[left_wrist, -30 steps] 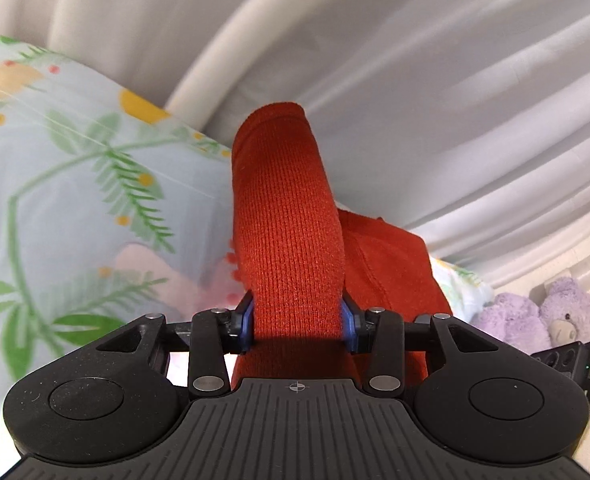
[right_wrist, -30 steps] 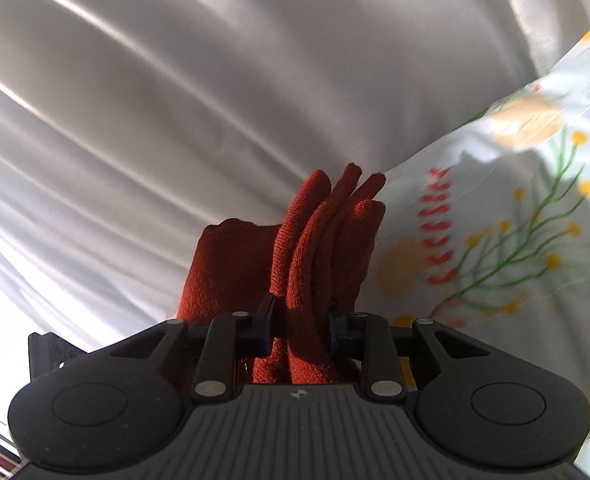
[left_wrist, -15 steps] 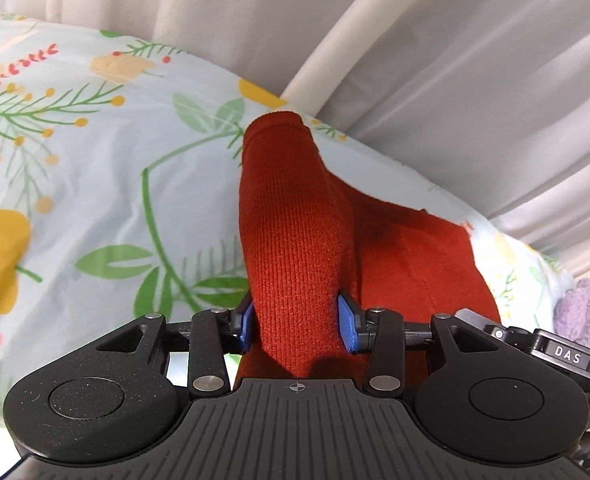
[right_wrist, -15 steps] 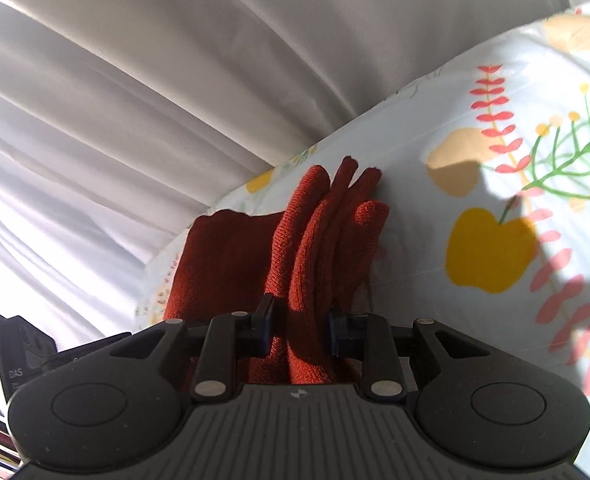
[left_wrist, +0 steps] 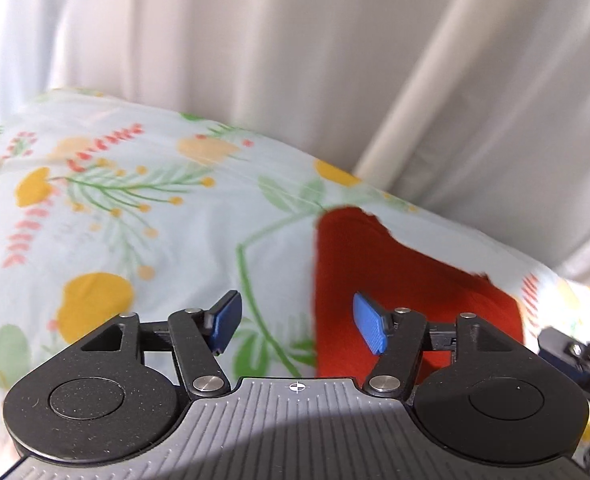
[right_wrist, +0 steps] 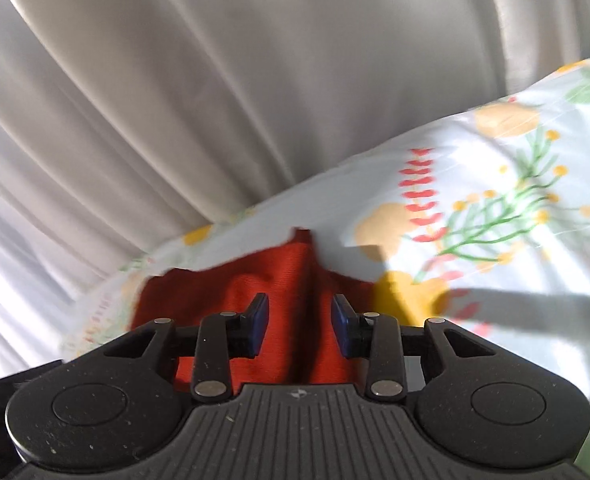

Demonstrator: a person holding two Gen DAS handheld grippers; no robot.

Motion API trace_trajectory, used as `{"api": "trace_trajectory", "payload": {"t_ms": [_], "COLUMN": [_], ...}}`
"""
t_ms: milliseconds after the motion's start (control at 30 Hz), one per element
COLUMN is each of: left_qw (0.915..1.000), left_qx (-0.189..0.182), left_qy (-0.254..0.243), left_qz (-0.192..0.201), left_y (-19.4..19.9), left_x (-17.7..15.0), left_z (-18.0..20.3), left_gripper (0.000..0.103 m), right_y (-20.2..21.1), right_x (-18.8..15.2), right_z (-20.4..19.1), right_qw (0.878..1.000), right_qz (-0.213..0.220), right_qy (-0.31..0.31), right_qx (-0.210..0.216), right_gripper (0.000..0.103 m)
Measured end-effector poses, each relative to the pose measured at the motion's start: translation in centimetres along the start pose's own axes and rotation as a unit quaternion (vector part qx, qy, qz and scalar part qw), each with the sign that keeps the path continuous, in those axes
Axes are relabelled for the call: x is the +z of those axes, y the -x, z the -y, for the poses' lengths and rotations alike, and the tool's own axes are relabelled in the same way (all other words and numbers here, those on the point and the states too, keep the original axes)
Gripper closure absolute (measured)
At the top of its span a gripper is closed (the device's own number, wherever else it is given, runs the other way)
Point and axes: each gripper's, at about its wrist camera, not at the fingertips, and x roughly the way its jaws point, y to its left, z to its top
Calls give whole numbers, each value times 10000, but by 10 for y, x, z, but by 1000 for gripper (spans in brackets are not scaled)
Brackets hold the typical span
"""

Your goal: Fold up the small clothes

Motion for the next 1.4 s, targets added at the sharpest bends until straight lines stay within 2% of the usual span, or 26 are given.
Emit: {"api": "trace_trajectory", "payload": {"t_ms": [133, 233, 367, 467, 567, 600, 633, 667, 767, 833, 900, 967, 1033, 1133, 1200, 1267, 1300, 1333, 1400], "left_qw": [9994, 9978, 9952, 9939, 9923, 9921, 9919, 9917, 9916, 9933, 9945, 9952, 9958, 9977, 9994, 9994, 9991, 9988, 9976], "left_qx": [299, 497, 681, 814, 1104, 1154, 1182, 1205, 1202, 1066, 872, 710, 400, -109, -140, -210, -260, -250, -90], "left_qy": [170, 415, 340, 352, 171, 88, 38, 9, 10, 318, 514, 630, 799, 571, 213, 18, -88, -238, -551], "left_qz": [-35, 172, 615, 649, 531, 486, 457, 450, 474, 307, 276, 249, 200, 349, 213, 271, 327, 344, 403], "left_y": [-18, -30, -51, -69, -85, -89, -92, -94, -98, -102, -100, -92, -77, -34, -4, 26, 38, 48, 60], "left_x": [1, -1, -1, -2, -5, -6, -8, -8, -10, -7, -7, -10, -16, -34, -50, -74, -87, -100, -121], "left_z": [-1, 5, 27, 39, 48, 50, 51, 52, 48, 37, 28, 21, 6, -17, -28, -38, -40, -41, -38], "left_gripper": [34, 33, 32, 28, 25, 25, 24, 24, 20, 15, 15, 14, 10, 10, 10, 10, 10, 10, 10], "right_y": [-30, -66, -91, -99, -98, -96, -93, -91, -83, -82, -83, -78, -70, -48, -13, 24, 41, 55, 78], "right_x": [-20, -31, -25, -16, -13, -14, -14, -13, -14, -14, -12, -15, -20, -34, -53, -75, -85, -93, -108], "right_z": [-43, -57, -57, -48, -38, -33, -27, -21, -5, -1, -3, -4, -5, -10, -7, 6, 12, 19, 35], "right_qw": [9963, 9939, 9982, 9989, 9970, 9963, 9965, 9969, 9962, 9946, 9944, 9945, 9958, 9981, 9979, 9987, 9989, 9993, 9981], "right_qz": [-460, -666, -232, 8, 282, 373, 435, 503, 775, 952, 944, 966, 882, 583, 524, 429, 408, 246, 198], "right_qy": [196, 69, 199, 459, 667, 701, 633, 513, 204, 81, 150, 195, 146, 166, 309, 257, 172, 19, -474], "right_qx": [700, 878, 506, 3, -266, -315, -341, -325, -331, -404, -445, -347, -201, -83, -198, -50, -135, -271, -329], "right_gripper": [63, 63, 65, 67, 80, 88, 96, 97, 102, 102, 102, 98, 87, 78, 69, 63, 56, 44, 42]}}
